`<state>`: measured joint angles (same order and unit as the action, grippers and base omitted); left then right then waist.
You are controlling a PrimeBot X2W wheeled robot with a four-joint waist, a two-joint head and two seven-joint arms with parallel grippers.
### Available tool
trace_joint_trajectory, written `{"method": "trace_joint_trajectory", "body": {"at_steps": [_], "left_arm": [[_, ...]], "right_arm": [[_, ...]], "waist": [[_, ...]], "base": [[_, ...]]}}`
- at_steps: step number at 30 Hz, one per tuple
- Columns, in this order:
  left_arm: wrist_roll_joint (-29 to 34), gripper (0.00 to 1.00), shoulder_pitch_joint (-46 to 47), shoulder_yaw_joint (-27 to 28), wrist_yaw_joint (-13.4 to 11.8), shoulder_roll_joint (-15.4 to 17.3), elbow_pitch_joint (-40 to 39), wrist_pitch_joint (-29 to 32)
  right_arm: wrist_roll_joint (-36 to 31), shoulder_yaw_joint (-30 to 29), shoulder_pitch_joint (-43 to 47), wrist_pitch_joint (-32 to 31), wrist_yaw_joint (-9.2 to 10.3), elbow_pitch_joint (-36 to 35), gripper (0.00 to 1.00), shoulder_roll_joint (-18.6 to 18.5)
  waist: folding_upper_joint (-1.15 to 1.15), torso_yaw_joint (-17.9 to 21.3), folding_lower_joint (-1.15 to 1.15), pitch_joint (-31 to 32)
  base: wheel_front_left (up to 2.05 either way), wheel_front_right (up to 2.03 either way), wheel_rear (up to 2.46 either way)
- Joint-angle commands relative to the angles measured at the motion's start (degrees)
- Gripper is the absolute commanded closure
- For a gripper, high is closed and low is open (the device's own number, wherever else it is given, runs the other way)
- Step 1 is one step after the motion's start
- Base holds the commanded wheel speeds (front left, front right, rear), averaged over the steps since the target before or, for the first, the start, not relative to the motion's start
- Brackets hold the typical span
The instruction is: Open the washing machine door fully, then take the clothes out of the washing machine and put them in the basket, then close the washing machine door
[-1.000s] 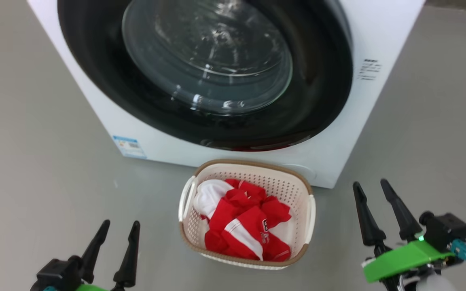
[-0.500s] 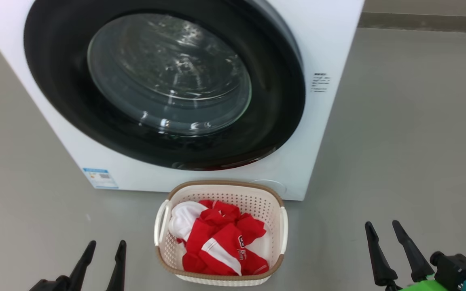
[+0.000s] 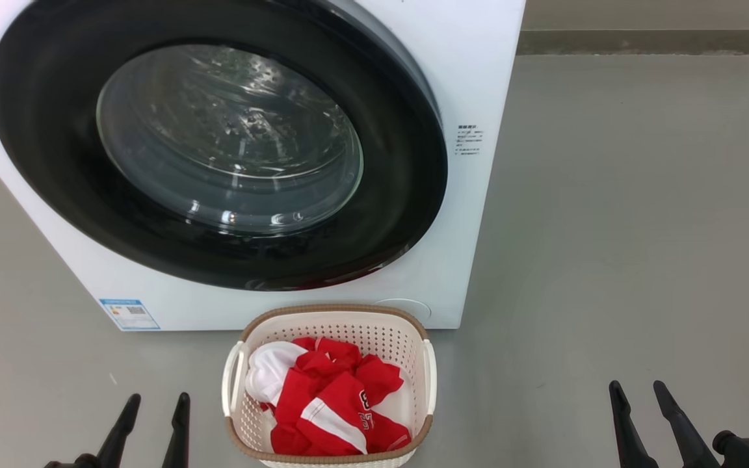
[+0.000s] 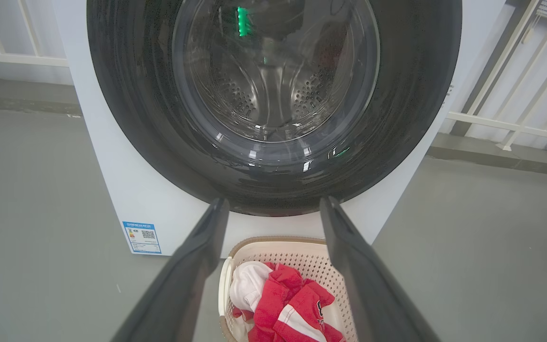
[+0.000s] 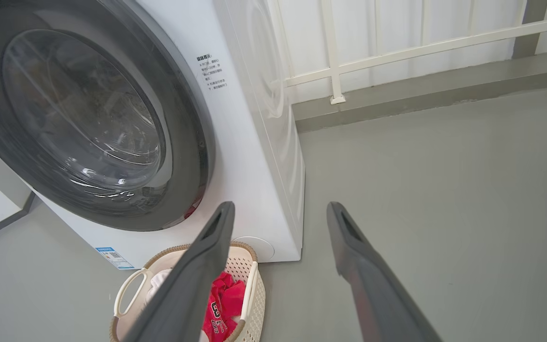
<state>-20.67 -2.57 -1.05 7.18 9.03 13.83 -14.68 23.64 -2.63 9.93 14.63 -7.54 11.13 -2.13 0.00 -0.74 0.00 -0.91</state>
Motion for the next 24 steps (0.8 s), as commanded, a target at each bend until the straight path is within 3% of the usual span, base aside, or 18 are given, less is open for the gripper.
{"method": "trace_joint_trajectory", "body": {"at_steps": [1, 16, 17, 24], "left_arm": [[0.61, 0.0, 0.58, 2.32, 0.31, 0.78, -1.67, -0.32], [-0.01, 0.0, 0.36, 1.33, 0.31, 0.96, -2.09, -0.32], [-0.08, 1.0, -0.68, -0.71, -0.02, -0.03, -0.44, 0.0], [-1.89, 1.0, -1.12, -1.13, -0.1, -1.73, 2.22, 0.6]], "right_arm": [[-0.7, 1.05, -0.74, 0.37, 0.05, -1.63, 0.0, -0.75], [-0.41, 0.49, -0.76, 0.37, 0.05, -1.58, 0.0, -0.75], [0.04, -0.54, 0.13, 0.0, 0.0, 0.09, 1.0, 0.04], [1.91, -0.25, 0.18, -0.45, 0.0, 2.85, 1.0, 0.65]], "waist": [[0.0, 0.26, 0.0, 0.0], [0.0, 0.04, 0.0, -0.03], [0.0, 0.01, 0.0, -0.01], [0.0, 0.03, 0.02, 0.01]], "base": [[0.0, 0.0, 0.0], [0.0, 0.0, 0.0], [0.0, 0.0, 0.0], [0.0, 0.0, 0.0]]}}
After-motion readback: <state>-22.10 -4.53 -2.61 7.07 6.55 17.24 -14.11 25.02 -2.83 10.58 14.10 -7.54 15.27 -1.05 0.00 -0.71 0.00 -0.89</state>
